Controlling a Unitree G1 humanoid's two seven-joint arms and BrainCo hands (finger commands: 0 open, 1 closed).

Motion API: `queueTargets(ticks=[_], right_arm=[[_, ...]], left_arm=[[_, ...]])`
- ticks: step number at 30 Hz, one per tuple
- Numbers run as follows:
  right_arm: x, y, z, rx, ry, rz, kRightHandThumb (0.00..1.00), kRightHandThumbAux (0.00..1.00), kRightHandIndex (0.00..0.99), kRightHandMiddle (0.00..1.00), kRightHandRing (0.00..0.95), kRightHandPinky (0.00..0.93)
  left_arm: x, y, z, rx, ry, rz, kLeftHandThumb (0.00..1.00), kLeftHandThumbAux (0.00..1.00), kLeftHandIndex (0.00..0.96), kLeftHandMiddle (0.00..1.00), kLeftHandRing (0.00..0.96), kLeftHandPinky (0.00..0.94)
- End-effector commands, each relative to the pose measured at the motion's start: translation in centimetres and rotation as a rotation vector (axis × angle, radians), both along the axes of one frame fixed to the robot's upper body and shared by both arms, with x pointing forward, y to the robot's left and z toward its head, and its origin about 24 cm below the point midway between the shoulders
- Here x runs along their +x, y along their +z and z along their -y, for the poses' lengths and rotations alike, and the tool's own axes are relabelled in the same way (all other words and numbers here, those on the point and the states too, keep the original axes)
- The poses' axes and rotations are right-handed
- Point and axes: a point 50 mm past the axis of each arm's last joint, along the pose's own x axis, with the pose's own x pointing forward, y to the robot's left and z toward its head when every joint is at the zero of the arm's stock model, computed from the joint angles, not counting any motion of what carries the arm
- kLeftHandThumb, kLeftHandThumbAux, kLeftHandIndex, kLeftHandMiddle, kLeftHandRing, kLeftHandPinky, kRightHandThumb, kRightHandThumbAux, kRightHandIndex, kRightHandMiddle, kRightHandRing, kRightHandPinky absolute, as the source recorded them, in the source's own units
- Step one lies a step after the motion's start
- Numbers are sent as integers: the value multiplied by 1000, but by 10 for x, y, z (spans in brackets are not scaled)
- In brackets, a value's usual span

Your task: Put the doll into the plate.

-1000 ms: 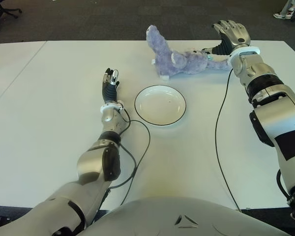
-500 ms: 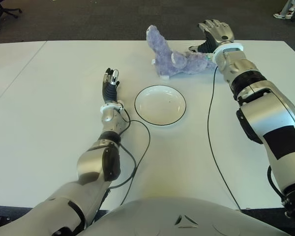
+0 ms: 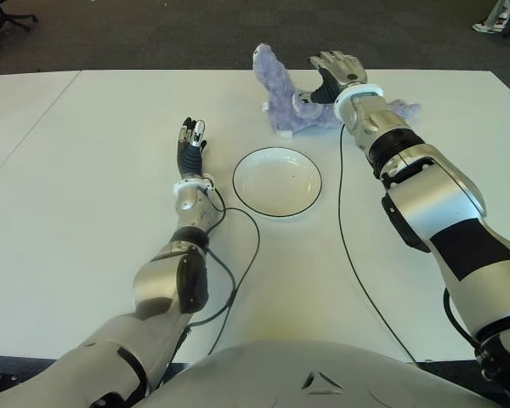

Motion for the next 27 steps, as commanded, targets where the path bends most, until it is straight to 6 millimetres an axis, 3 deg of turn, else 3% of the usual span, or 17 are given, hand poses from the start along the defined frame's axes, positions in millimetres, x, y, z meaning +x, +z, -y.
queueTargets(ticks=[1, 10, 13, 14, 20, 27], right_arm=[[-10, -37, 2, 66, -31, -126, 339, 425, 0, 0, 0, 0], [-20, -65, 16, 130, -47, -195, 341, 440, 0, 0, 0, 25], [-29, -84, 28, 160, -69, -242, 342, 438, 0, 0, 8, 14], [-31, -88, 32, 173, -75, -255, 347, 438, 0, 0, 31, 89], [-35, -94, 44, 197, -90, -286, 362, 442, 0, 0, 125, 164], [-38, -94, 74, 210, -130, -282, 353, 464, 12, 0, 98, 219]], left_arm=[[-94, -100, 12, -149, 44, -461, 0, 458, 11, 42, 31, 46], [-93, -99, 16, -116, 26, -462, 0, 469, 13, 41, 33, 37], [-94, -100, 16, -111, 21, -463, 0, 471, 15, 42, 34, 39], [-94, -100, 16, -113, 20, -461, 0, 469, 16, 42, 33, 38], [-92, -99, 17, -102, 5, -471, 0, 463, 17, 39, 32, 40], [-91, -99, 19, -97, 1, -476, 0, 469, 20, 41, 31, 38]])
